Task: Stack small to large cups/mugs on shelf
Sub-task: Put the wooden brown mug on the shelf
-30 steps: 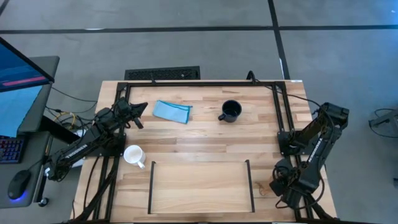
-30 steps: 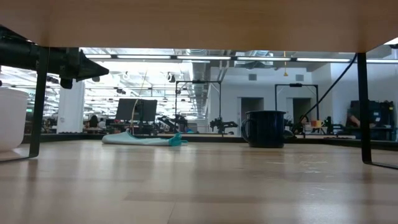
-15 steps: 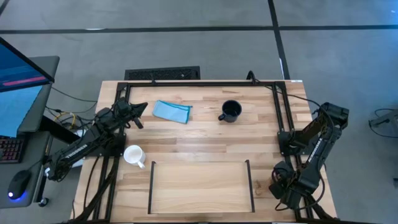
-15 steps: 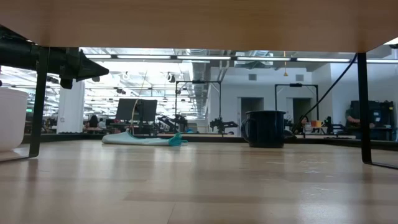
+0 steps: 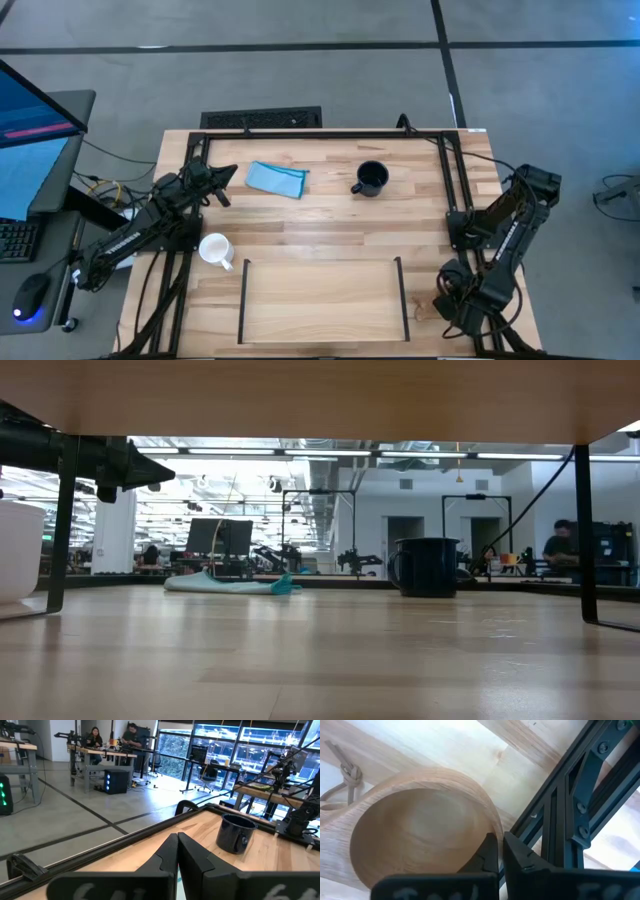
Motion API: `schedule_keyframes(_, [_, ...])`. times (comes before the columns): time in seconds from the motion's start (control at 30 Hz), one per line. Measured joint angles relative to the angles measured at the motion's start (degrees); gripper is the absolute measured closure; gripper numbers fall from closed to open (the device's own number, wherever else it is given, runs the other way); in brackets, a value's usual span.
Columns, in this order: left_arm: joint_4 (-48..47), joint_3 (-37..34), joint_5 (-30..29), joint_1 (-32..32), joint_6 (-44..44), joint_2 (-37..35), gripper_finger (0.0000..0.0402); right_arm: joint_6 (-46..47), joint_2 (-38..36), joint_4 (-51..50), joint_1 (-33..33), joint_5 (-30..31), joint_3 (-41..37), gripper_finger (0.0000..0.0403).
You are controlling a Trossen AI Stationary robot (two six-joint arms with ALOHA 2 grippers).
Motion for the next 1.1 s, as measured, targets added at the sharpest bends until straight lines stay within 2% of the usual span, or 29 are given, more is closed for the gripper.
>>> schedule_keyframes(0.2, [0.0,0.0,0.0,0.0,0.0,0.0,0.0401,-4.8,0.0,-0.2,-2.5,-1.8,0.0,0.0388])
schedule_keyframes(0.6, [0.0,0.0,0.0,0.0,0.0,0.0,0.0401,-22.7,-0.7,-2.0,-10.8,-2.6,0.0,0.0388])
schedule_keyframes(0.83, [-0.1,0.0,0.0,0.0,0.0,0.0,0.0401,-23.2,-5.3,-9.4,-11.9,2.7,3.3,0.0388])
schedule_keyframes(1.1, [-0.1,0.0,0.0,0.0,0.0,0.0,0.0401,-23.0,-11.1,-20.6,-12.5,3.2,7.6,0.0388])
